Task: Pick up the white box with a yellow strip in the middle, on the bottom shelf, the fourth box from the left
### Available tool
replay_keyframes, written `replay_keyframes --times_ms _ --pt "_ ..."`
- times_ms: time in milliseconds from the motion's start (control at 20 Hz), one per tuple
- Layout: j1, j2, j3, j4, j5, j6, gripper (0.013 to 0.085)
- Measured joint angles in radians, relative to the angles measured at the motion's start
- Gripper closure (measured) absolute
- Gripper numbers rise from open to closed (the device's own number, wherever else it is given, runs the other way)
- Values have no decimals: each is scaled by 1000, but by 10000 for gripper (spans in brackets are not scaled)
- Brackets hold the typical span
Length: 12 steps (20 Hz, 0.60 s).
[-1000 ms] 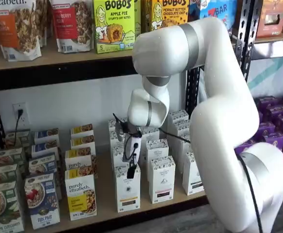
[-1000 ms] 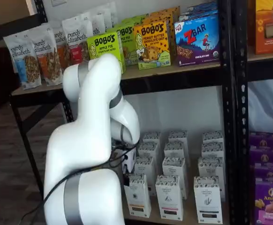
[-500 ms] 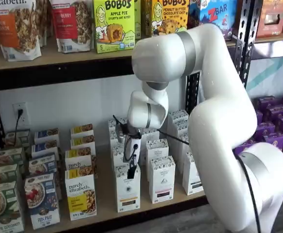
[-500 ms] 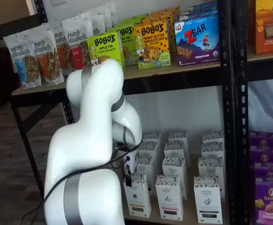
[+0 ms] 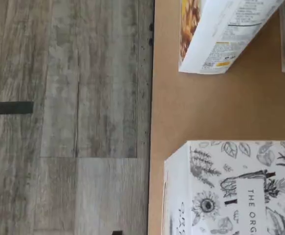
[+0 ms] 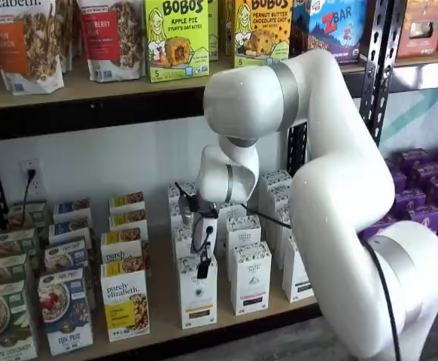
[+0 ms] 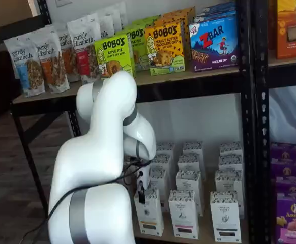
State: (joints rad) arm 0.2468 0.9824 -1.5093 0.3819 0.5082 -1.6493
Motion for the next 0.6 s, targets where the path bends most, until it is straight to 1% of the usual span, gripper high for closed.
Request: replay_keyframes --times_ms 250,400,600 --pt "-5 28 -34 -17 5 11 130" --pt "-8 31 -40 2 8 -8 130" --pt "-13 17 -32 40 9 -44 130"
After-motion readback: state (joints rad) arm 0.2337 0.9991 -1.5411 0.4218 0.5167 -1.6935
